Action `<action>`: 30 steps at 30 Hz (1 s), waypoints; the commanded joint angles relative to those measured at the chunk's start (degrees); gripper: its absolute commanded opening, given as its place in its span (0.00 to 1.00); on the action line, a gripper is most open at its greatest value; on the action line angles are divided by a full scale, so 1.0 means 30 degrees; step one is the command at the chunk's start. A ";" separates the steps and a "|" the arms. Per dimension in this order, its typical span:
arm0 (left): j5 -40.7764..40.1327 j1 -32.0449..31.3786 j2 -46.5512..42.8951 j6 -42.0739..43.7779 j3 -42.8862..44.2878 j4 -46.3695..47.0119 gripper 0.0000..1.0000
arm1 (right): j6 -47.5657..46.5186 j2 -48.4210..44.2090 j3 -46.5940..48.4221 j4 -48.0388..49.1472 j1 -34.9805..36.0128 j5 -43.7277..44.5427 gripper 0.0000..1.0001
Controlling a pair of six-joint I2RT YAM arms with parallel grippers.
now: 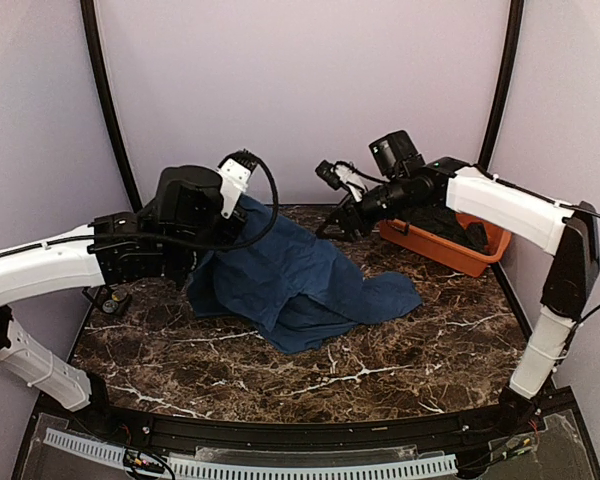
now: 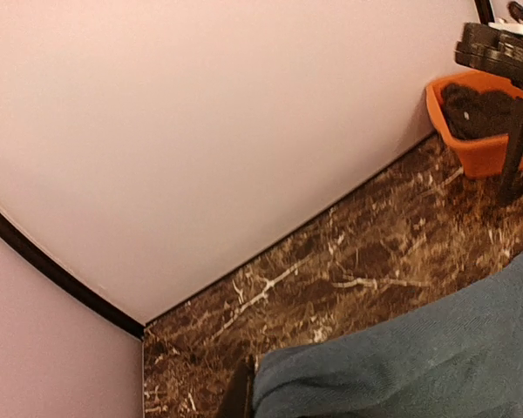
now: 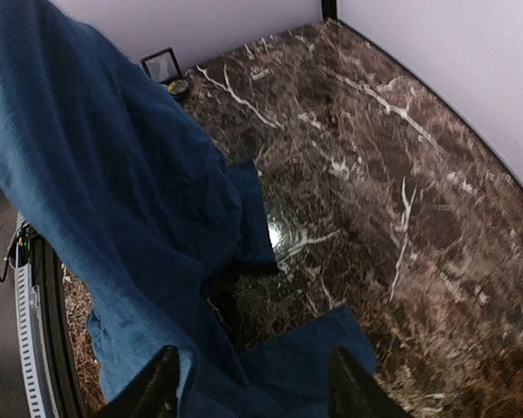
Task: Pin the brooch onto the clothing
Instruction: Flatten out the crumpled clothing at the center of the board.
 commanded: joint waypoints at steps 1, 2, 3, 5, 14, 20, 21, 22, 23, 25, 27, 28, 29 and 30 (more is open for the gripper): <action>0.0033 0.0096 0.0657 -0.3787 -0.1194 -0.5882 0.01 | -0.0122 0.1158 -0.1374 -0.0328 0.0160 0.1471 0.71; 0.0293 0.0100 0.0702 -0.4319 -0.1308 -0.6073 0.01 | -0.0127 0.0950 -0.1991 0.0024 0.0183 0.1875 0.78; 0.0439 0.0101 0.0710 -0.4524 -0.1540 -0.6326 0.01 | -0.0201 0.0624 -0.2611 0.0434 0.0200 0.2174 0.84; 0.0961 0.0124 0.0654 -0.4942 -0.1836 -0.6484 0.01 | -0.0627 -0.0022 -0.3746 0.0964 0.0264 0.2860 0.95; 0.0970 0.1972 0.0695 -0.6852 -0.1386 -0.8575 0.01 | -0.2921 -0.0816 -0.7136 0.0381 0.0251 0.9433 0.99; 0.0601 0.2639 0.0070 -0.6708 -0.1363 -0.9199 0.01 | 0.0685 -0.0538 -0.7078 -0.1238 -0.2151 0.8895 0.98; 0.0604 0.2765 -0.0067 -0.6682 -0.1363 -0.9225 0.01 | 0.1083 -0.0716 -0.7337 -0.1299 -0.2446 0.8805 0.97; 0.0590 0.2862 -0.0129 -0.6643 -0.1363 -0.9282 0.01 | 0.1276 -0.0950 -0.7725 -0.1288 -0.2615 0.8834 0.97; 0.0573 0.2903 -0.0227 -0.6593 -0.1363 -0.9296 0.01 | 0.1333 -0.1276 -0.8139 -0.1283 -0.2665 0.9076 0.98; 0.0514 0.3026 -0.0335 -0.6530 -0.1363 -0.9393 0.01 | 0.1778 -0.2009 -0.9071 -0.1281 -0.2789 0.9753 0.99; 0.0514 0.3181 -0.0443 -0.6464 -0.1348 -0.9442 0.01 | 0.2579 -0.2525 -0.9836 -0.1389 -0.3401 0.9321 0.99; 0.0597 0.3259 -0.0464 -0.6447 -0.1326 -0.9453 0.01 | 0.2961 -0.2711 -1.0190 -0.1340 -0.3763 0.8866 0.98; 0.0650 0.3321 -0.0501 -0.6412 -0.1317 -0.9440 0.01 | 0.3384 -0.2906 -1.0619 -0.1256 -0.4032 0.8571 0.98; 0.0733 0.3397 -0.0507 -0.6362 -0.1340 -0.9394 0.01 | 0.3552 -0.3059 -1.1021 -0.1165 -0.4223 0.8439 0.97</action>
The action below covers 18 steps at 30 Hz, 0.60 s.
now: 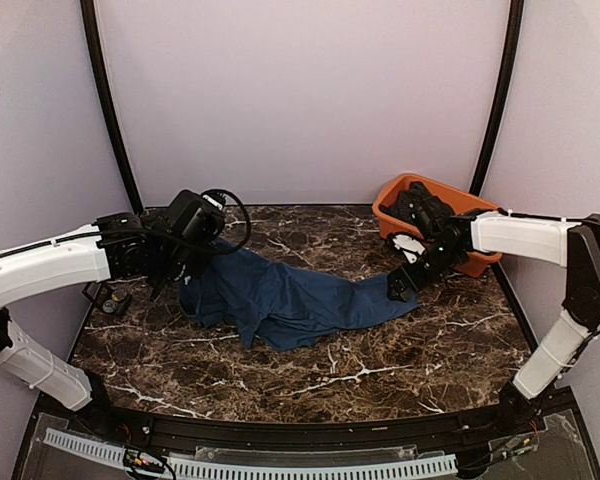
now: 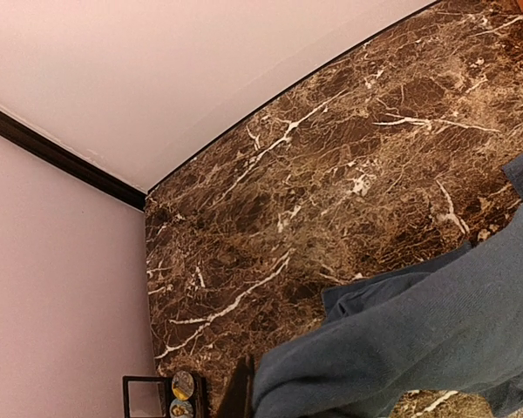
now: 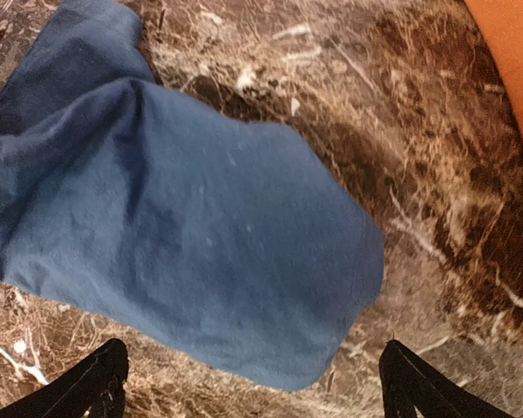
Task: Pin the brooch onto the clothing
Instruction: Flatten out the crumpled clothing at the center of the board.
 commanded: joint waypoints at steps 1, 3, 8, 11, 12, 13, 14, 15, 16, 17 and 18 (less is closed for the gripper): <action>-0.0222 0.0367 -0.0613 0.0080 0.0486 -0.0515 0.01 | 0.1920 -0.1126 -0.1462 0.0048 -0.0991 -0.0637 0.97; -0.0164 0.0460 -0.0463 0.0131 0.0496 -0.0533 0.01 | 0.1970 -0.1198 -0.1939 0.0156 -0.1337 -0.0978 0.95; 0.0088 0.0552 -0.0316 0.0190 0.0478 -0.0349 0.01 | 0.2616 -0.0623 -0.2150 0.1129 -0.1596 -0.2300 0.91; 0.0107 0.0610 -0.0304 0.0250 0.0501 -0.0317 0.01 | 0.2746 0.0422 -0.1871 0.1488 -0.1611 -0.2806 0.87; 0.0089 0.0635 -0.0306 0.0264 0.0487 -0.0322 0.01 | 0.2753 0.0723 -0.1813 0.1540 -0.1605 -0.2983 0.85; 0.0104 0.0644 -0.0307 0.0266 0.0465 -0.0340 0.01 | 0.2783 0.0958 -0.1802 0.1630 -0.1627 -0.3108 0.84; 0.0102 0.0694 -0.0278 0.0216 0.0427 -0.0363 0.01 | 0.2830 0.1123 -0.1822 0.1737 -0.1633 -0.3215 0.83; 0.0115 0.0732 -0.0234 0.0154 0.0421 -0.0482 0.01 | 0.2847 0.1224 -0.1869 0.1791 -0.1648 -0.3309 0.81; 0.0137 0.0870 -0.0113 0.0005 0.0430 -0.0551 0.01 | 0.2875 0.1339 -0.1893 0.1830 -0.1661 -0.3434 0.80; 0.0256 0.1073 -0.0005 -0.0083 0.0452 -0.0807 0.01 | 0.2857 0.1416 -0.1918 0.1835 -0.1685 -0.3450 0.79; 0.0310 0.1171 0.0274 -0.0288 0.0511 -0.0933 0.03 | 0.2851 0.1506 -0.1991 0.1847 -0.1706 -0.3466 0.78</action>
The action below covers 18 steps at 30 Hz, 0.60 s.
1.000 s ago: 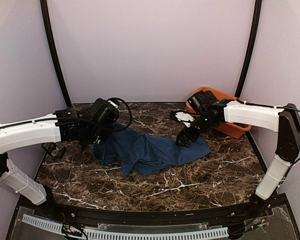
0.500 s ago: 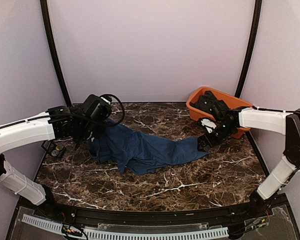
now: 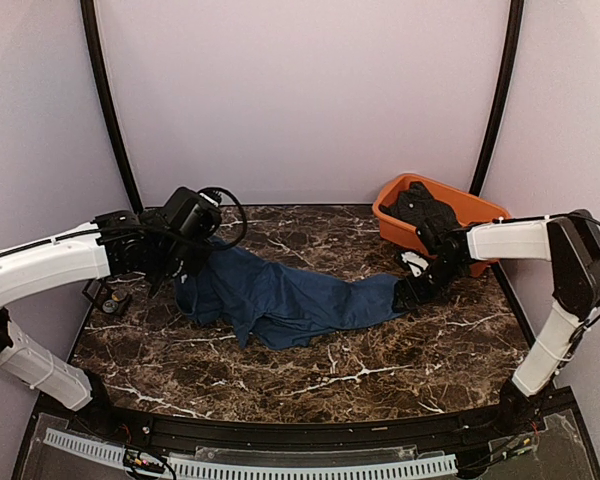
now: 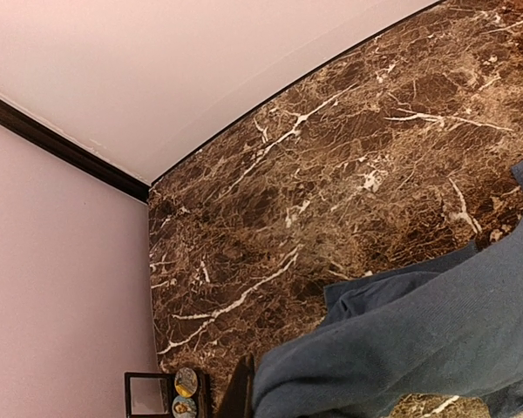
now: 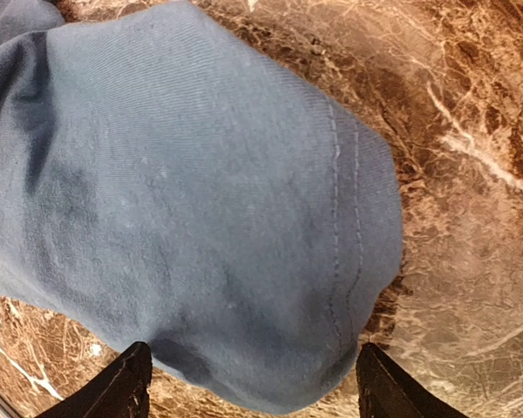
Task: Pin the brooch onto the clothing
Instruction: Flatten out the crumpled clothing at the center of the board.
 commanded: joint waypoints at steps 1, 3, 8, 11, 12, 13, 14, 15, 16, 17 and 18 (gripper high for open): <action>0.0205 0.0764 0.0459 -0.0449 0.0514 -0.1167 0.03 | 0.0249 0.0377 0.0040 0.0635 -0.0194 -0.0747 0.76; 0.0568 0.1169 0.0972 -0.0693 0.0607 -0.1542 0.03 | 0.0235 0.0570 0.0080 0.0706 -0.0250 -0.1045 0.71; 0.1150 0.1495 0.1392 -0.0902 0.0698 -0.1671 0.01 | 0.0312 0.0673 0.0313 0.0924 -0.0301 -0.1474 0.53; 0.1707 0.1506 0.1019 -0.0711 0.0465 -0.1039 0.02 | 0.0293 0.0719 0.0261 0.0996 -0.0411 -0.1720 0.47; 0.1754 0.1517 0.0846 -0.0679 0.0370 -0.0939 0.03 | 0.0260 0.0784 0.0222 0.1040 -0.0453 -0.1717 0.43; 0.1774 0.1525 0.0752 -0.0660 0.0330 -0.0893 0.05 | 0.0277 0.0825 0.0170 0.1071 -0.0487 -0.1738 0.40; 0.1787 0.1541 0.0746 -0.0645 0.0241 -0.0880 0.06 | 0.0283 0.0855 0.0130 0.1119 -0.0517 -0.1781 0.37; 0.1797 0.1524 0.0800 -0.0657 0.0212 -0.0922 0.12 | 0.0313 0.0874 0.0047 0.1239 -0.0547 -0.1852 0.33; 0.1843 0.1526 0.0843 -0.0746 0.0221 -0.1056 0.15 | 0.0361 0.0898 0.0016 0.1301 -0.0550 -0.1946 0.27; 0.1866 0.1513 0.0971 -0.0901 0.0287 -0.1171 0.23 | 0.0440 0.0860 0.0038 0.1375 -0.0573 -0.2027 0.21; 0.1941 0.1531 0.1046 -0.0975 0.0347 -0.1448 0.35 | 0.0523 0.0819 0.0041 0.1450 -0.0557 -0.2065 0.15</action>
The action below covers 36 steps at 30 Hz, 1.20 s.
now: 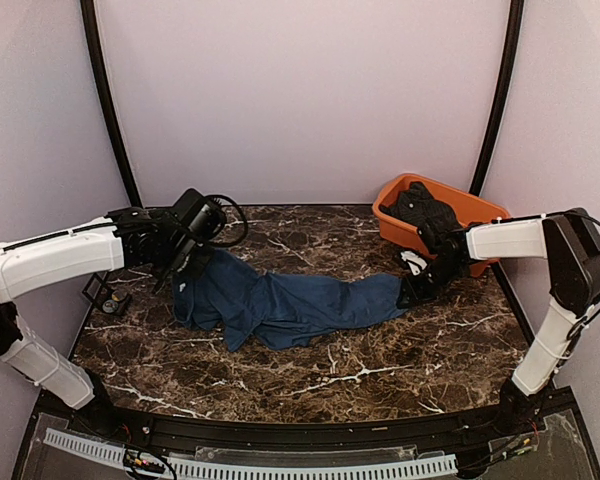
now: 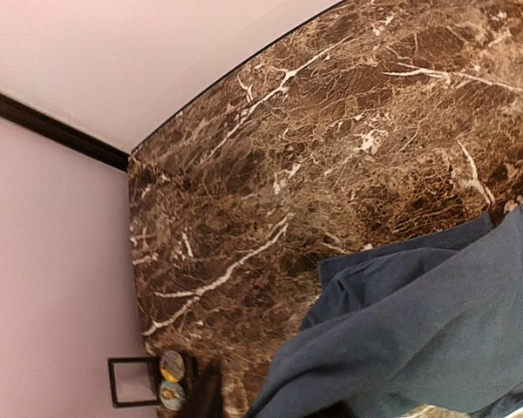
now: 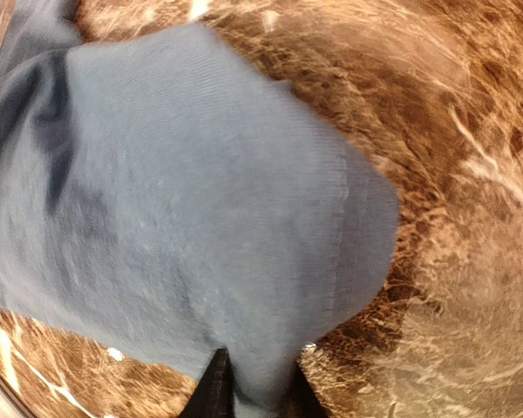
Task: Pin the brooch onto the clothing
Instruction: Flatten out the crumpled clothing at the center of the board.
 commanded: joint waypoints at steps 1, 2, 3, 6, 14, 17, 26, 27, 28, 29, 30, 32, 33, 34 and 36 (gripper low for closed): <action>0.0436 0.0094 -0.0333 -0.0514 0.0108 -0.0603 0.42 | 0.0279 0.0107 0.0037 0.0647 -0.0129 -0.0494 0.11; 0.0691 0.0086 -0.0327 -0.0575 0.0137 -0.0799 0.57 | 0.0346 0.0058 0.0106 0.0673 -0.0128 -0.0570 0.10; 0.0821 0.0089 -0.0382 -0.0642 0.0123 -0.0836 0.65 | 0.0430 -0.0025 0.0177 0.0644 -0.0134 -0.0627 0.07; 0.1665 0.0071 -0.0672 -0.0629 0.0034 -0.0899 0.91 | 0.0556 -0.0254 0.0450 0.0571 -0.0129 -0.0685 0.02; 0.6243 -0.0455 -0.2140 0.1705 -0.1580 0.1039 0.99 | 0.0834 -0.0350 0.0944 0.0536 -0.0146 -0.0972 0.00; 0.7970 -0.0791 -0.2109 0.2928 -0.1827 0.1651 0.99 | 0.0944 -0.0328 0.1087 0.0513 -0.0148 -0.1095 0.00; 0.8745 -0.2864 0.1545 0.1537 -0.0695 0.0638 0.90 | 0.1129 -0.0498 0.1362 0.0409 -0.0156 -0.0949 0.00; 0.8122 -0.2954 0.2291 0.1081 -0.0539 0.0112 0.88 | 0.1129 -0.0560 0.1371 0.0416 -0.0165 -0.0942 0.00; 0.7490 -0.2969 0.2655 0.0248 -0.0509 -0.0451 0.86 | 0.1129 -0.0612 0.1372 0.0406 -0.0158 -0.0919 0.00; 0.7180 -0.2980 0.3169 -0.0091 -0.0500 -0.0677 0.85 | 0.1129 -0.0647 0.1366 0.0390 -0.0158 -0.0905 0.00; 0.6720 -0.2967 0.3357 -0.0741 -0.0548 -0.1022 0.84 | 0.1129 -0.0710 0.1345 0.0355 -0.0172 -0.0907 0.00; 0.6536 -0.2963 0.3610 -0.1480 -0.0812 -0.1233 0.84 | 0.1102 -0.0809 0.1305 0.0283 -0.0165 -0.0833 0.00; 0.6571 -0.2964 0.3576 -0.1923 -0.1037 -0.1258 0.83 | 0.1060 -0.0851 0.1327 0.0272 -0.0159 -0.0785 0.00; 0.6678 -0.2971 0.3546 -0.2144 -0.1138 -0.1329 0.83 | 0.1044 -0.0882 0.1308 0.0260 -0.0158 -0.0768 0.00; 0.6652 -0.2989 0.3538 -0.2721 -0.1274 -0.1586 0.81 | 0.1014 -0.0927 0.1323 0.0257 -0.0200 -0.0755 0.00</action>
